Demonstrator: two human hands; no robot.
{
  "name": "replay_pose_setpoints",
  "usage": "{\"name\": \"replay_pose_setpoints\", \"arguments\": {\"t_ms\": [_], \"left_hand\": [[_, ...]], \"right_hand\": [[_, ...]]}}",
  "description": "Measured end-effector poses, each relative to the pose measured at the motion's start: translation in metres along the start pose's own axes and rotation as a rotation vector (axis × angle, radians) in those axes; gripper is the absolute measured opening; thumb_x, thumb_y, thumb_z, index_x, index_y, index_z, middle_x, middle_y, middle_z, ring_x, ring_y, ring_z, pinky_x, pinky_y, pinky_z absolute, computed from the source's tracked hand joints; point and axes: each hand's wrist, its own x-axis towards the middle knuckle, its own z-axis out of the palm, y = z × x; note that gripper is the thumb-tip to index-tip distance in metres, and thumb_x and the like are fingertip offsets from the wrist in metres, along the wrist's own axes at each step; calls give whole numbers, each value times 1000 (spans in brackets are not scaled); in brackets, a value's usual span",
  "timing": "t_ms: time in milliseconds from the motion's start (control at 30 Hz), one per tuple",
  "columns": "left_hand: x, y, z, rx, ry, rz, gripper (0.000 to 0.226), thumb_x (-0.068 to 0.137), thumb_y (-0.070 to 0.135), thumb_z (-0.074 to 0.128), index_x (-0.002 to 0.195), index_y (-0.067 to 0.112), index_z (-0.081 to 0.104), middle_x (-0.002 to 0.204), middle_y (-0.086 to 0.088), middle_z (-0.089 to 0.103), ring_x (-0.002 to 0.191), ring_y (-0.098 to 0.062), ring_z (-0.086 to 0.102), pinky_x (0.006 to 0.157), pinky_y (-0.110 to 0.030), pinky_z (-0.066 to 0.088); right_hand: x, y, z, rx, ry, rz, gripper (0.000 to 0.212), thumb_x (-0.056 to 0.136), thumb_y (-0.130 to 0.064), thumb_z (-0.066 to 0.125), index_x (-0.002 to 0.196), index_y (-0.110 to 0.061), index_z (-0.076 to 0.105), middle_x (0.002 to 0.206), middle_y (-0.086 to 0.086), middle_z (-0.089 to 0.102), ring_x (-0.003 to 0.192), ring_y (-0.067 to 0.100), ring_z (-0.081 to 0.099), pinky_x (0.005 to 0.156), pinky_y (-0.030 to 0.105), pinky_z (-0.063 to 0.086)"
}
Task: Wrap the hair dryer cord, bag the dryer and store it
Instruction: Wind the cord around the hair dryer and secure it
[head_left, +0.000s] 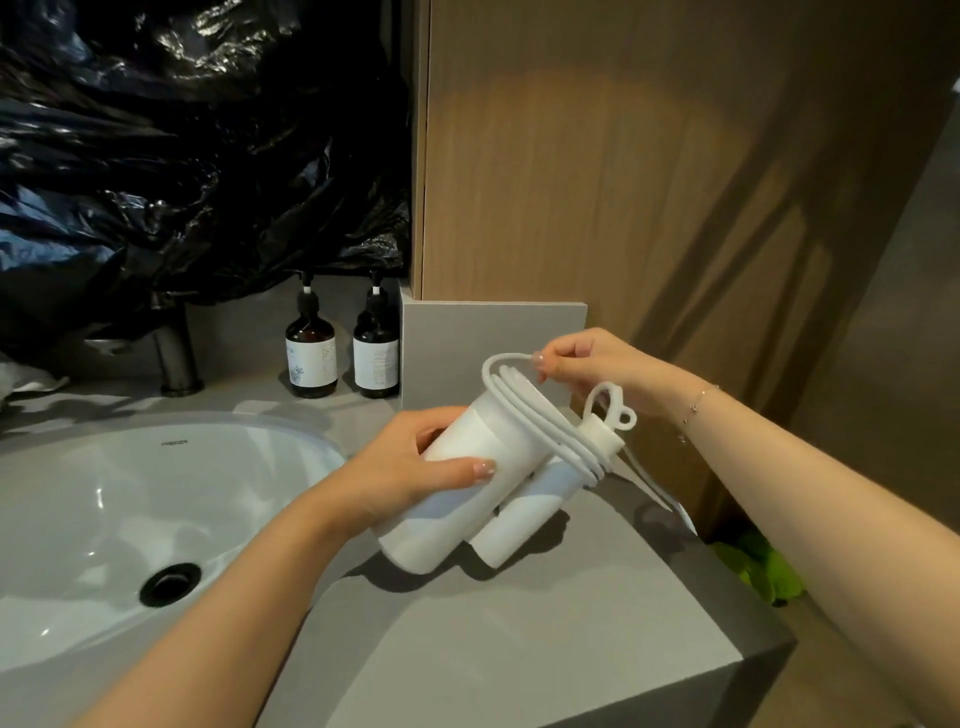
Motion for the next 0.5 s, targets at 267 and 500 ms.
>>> {"name": "replay_pose_setpoints", "arguments": {"t_ms": [267,500], "left_hand": [[0,2,-8,-254,140,-63,55,60,47,68,103,13,66,84,-5,74,74,-20,72,57,-30,56],[4,-6,-14,-288,330,-165,39,73,41,62,100,13,66,79,-5,74,68,-20,71,54,-32,56]], "right_hand": [[-5,39,51,176,125,114,21,97,-10,52,81,-20,59,79,18,51,71,24,44,66,30,42],[-5,51,73,53,353,-6,38,84,-55,54,72,-20,66,64,7,59,61,24,52,63,34,48]]}}
